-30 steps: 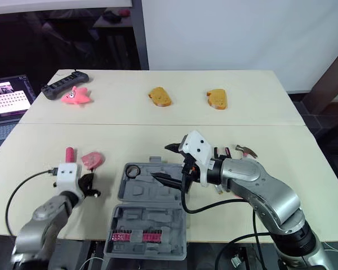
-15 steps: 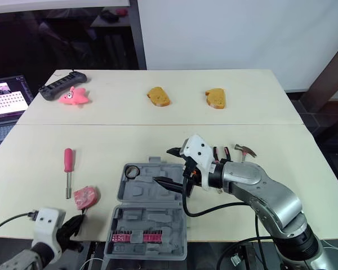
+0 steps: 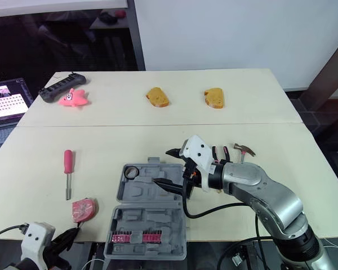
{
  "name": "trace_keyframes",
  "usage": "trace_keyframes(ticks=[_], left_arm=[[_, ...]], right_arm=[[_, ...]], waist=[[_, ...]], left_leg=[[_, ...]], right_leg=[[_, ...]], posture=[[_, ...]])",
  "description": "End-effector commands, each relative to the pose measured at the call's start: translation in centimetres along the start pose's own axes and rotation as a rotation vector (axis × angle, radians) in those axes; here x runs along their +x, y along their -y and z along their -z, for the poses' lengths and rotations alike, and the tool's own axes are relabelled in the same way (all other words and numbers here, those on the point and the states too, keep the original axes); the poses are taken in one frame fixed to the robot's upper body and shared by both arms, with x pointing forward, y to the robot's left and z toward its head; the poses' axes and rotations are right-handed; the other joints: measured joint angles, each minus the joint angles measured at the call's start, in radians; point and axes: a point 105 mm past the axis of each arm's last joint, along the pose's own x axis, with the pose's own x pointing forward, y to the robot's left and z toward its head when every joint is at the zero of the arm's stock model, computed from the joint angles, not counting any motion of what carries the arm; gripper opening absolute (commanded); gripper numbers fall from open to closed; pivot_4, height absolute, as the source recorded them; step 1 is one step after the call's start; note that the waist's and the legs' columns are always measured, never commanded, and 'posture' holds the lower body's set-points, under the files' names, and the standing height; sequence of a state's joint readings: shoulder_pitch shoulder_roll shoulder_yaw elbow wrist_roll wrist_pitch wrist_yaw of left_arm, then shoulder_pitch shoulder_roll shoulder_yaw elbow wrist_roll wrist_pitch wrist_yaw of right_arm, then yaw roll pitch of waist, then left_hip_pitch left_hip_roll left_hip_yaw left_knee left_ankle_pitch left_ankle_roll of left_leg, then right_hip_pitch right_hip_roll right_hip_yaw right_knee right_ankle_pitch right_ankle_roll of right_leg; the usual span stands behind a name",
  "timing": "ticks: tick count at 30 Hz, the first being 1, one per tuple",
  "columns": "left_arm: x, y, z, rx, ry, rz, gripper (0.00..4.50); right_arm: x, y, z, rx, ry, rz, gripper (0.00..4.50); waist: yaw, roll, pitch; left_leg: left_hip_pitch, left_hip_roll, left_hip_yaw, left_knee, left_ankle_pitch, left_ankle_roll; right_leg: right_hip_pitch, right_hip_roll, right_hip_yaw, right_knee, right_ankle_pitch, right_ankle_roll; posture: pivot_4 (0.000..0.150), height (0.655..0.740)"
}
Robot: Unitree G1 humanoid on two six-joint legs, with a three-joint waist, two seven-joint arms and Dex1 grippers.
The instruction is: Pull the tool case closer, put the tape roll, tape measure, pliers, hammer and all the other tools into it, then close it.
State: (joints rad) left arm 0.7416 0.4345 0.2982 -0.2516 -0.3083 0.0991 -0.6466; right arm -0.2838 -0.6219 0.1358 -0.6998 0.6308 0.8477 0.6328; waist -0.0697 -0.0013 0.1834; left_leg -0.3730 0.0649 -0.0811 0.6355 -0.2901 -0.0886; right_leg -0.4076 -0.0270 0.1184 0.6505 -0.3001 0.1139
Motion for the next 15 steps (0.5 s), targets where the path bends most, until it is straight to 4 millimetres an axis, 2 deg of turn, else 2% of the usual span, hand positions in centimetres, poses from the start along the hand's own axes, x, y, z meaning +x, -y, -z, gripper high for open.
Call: trace_keyframes(ticks=[1,5,7,8,11,13,15], left_arm=[[-1.1,-1.2,3.8,-0.043,-0.141,-0.04,1.33],[-1.8,-1.2,2.5,-0.009,-0.1,0.05,3.35],[-2.6,-2.0,2.9,0.025,-0.102,0.085,4.3],[-3.0,-2.6,3.1,0.039,-0.105,0.097,4.42],[-3.8,-3.9,1.9,0.089,-0.078,0.165,4.42],[-3.9,-4.0,-1.2,0.157,-0.043,0.278,4.42],[-3.8,-4.7,-3.3,0.251,-0.05,0.376,4.42]], right_arm=[[-0.1,0.0,-0.7,-0.026,0.022,0.006,4.5],[-0.2,-0.1,-0.6,-0.025,0.026,0.008,4.5],[-0.2,-0.1,-0.7,-0.026,0.031,0.008,4.5],[-0.1,-0.2,-0.7,-0.026,0.033,0.007,4.5],[-0.1,-0.2,-0.8,-0.028,0.04,0.006,4.5],[0.1,-0.2,-0.8,-0.027,0.044,0.005,4.5],[0.3,-0.2,-0.8,-0.028,0.05,0.004,4.5]], waist=[[0.0,0.002,-0.001],[-0.001,0.004,-0.003],[-0.002,0.004,-0.002],[-0.002,0.003,-0.003],[-0.004,0.0,-0.002],[-0.002,-0.004,-0.001],[0.009,-0.011,0.001]], left_leg=[[0.0,0.0,0.0,-0.001,0.0,0.0],[0.002,0.0,-0.002,-0.004,0.0,0.0],[0.001,0.0,-0.003,-0.005,0.0,0.0],[0.001,0.0,-0.003,-0.005,0.0,0.0],[0.0,0.0,-0.003,-0.005,0.0,0.0],[-0.001,0.0,-0.002,-0.005,0.0,0.0],[-0.001,0.0,-0.002,-0.005,0.0,0.0]], right_leg=[[0.0,0.0,0.0,0.0,0.0,0.0],[-0.003,0.003,0.0,0.001,0.001,-0.002],[-0.004,0.003,0.0,0.001,0.001,-0.003],[-0.004,0.003,0.001,0.001,0.002,-0.003],[-0.006,0.003,0.001,0.001,0.002,-0.003],[-0.006,0.003,0.001,0.0,0.001,-0.003],[-0.007,0.003,0.001,0.001,0.002,-0.003]], posture=[[0.15,0.74],[0.15,0.74],[0.15,0.74],[0.15,0.74],[0.15,0.74],[0.15,0.74],[0.15,0.74]])
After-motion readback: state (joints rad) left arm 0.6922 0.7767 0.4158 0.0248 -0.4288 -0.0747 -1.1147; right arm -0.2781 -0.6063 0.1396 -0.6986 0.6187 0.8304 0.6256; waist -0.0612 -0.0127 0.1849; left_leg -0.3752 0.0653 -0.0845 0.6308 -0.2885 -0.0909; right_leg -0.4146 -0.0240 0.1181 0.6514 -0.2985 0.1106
